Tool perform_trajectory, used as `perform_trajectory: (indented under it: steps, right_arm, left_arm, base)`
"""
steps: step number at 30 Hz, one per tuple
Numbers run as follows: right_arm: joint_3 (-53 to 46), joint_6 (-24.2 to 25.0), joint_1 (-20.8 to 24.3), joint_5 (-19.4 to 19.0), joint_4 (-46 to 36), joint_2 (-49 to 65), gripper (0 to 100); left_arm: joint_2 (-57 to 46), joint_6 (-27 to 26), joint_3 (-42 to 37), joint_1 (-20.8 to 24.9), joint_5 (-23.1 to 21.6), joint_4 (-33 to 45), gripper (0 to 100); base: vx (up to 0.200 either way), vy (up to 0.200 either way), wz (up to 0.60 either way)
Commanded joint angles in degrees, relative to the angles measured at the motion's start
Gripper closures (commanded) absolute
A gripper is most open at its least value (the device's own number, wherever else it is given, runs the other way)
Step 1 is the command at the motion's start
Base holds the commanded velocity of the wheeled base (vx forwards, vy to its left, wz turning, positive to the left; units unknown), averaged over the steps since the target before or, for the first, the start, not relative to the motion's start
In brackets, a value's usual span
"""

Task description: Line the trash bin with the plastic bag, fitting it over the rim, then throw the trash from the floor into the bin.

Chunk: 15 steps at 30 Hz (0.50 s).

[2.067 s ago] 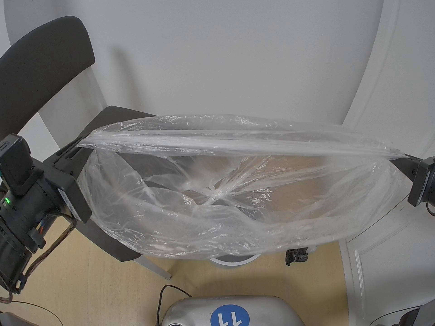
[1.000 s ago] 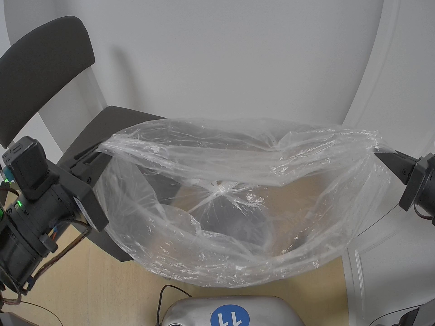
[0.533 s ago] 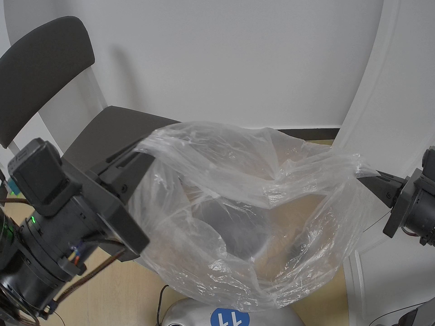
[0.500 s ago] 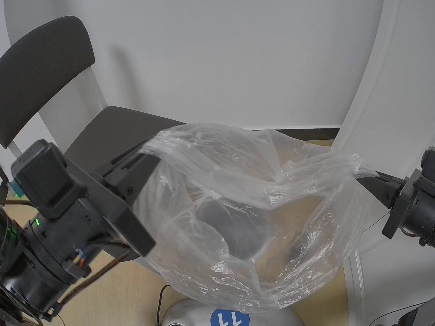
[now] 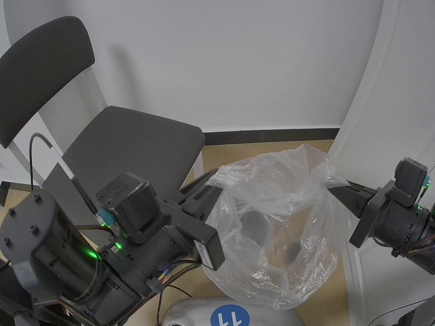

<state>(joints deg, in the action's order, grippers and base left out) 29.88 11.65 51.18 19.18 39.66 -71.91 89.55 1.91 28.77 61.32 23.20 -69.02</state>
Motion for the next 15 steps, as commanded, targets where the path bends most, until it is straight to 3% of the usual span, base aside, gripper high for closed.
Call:
perform_trajectory:
  steps: [1,11,15]
  right_arm:
    - [-0.2,1.1,0.2,0.0,0.2,-4.3,100]
    - [-0.1,5.0,-0.7,-0.1,2.5,-11.4,100]
    - [-0.5,6.7,-2.4,-2.9,6.3,-15.4,100]
  left_arm:
    - [2.6,0.1,0.0,-0.6,0.0,0.1,100]
    - [11.9,2.3,0.2,-4.4,-0.1,-0.1,100]
    - [15.7,2.3,1.4,-7.2,-0.1,-1.0,100]
  base:
    - [0.000,0.000,0.00]
    - [0.000,0.000,0.00]
    - [0.000,0.000,0.00]
